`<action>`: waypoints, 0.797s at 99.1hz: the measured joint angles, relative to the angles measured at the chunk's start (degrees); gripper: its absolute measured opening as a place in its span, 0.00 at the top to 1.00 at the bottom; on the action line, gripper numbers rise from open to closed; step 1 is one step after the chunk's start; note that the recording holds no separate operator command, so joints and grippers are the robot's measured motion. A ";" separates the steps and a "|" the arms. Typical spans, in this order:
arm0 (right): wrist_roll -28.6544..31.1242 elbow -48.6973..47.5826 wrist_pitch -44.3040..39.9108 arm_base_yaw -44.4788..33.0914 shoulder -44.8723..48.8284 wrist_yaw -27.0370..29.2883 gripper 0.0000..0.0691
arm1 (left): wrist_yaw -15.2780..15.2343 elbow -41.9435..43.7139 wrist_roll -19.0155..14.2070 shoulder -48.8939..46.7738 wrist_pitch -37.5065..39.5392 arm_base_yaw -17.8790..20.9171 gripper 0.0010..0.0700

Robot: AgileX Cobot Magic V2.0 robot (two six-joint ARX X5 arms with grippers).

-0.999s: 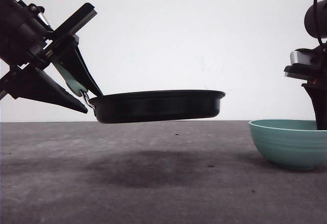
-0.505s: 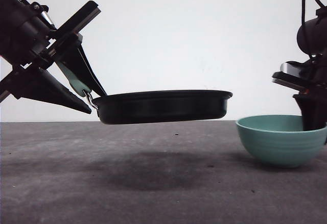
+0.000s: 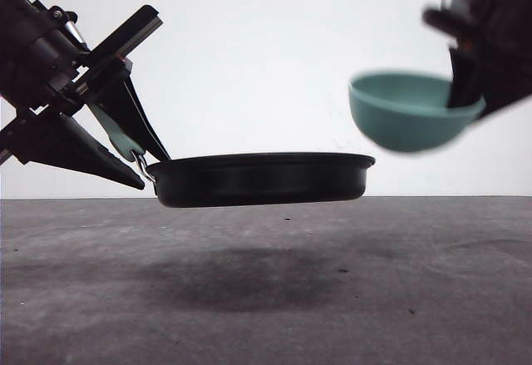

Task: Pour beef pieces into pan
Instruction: 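Tilt the bowl over the raised pan with the right gripper, pouring cubes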

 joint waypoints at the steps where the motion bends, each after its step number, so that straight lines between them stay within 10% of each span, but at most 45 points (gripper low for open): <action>1: 0.22 0.00 0.33 0.35 -0.39 0.04 0.97 | 0.00 0.00 -0.02 0.00 0.11 0.00 0.82; 43: 8.15 0.00 12.31 21.90 -5.64 14.03 0.97 | 0.09 2.60 -0.44 0.00 0.48 0.00 0.82; 79: 1.05 0.00 13.81 31.98 -5.60 36.96 0.97 | 0.79 4.00 -0.66 0.00 -3.21 0.00 0.82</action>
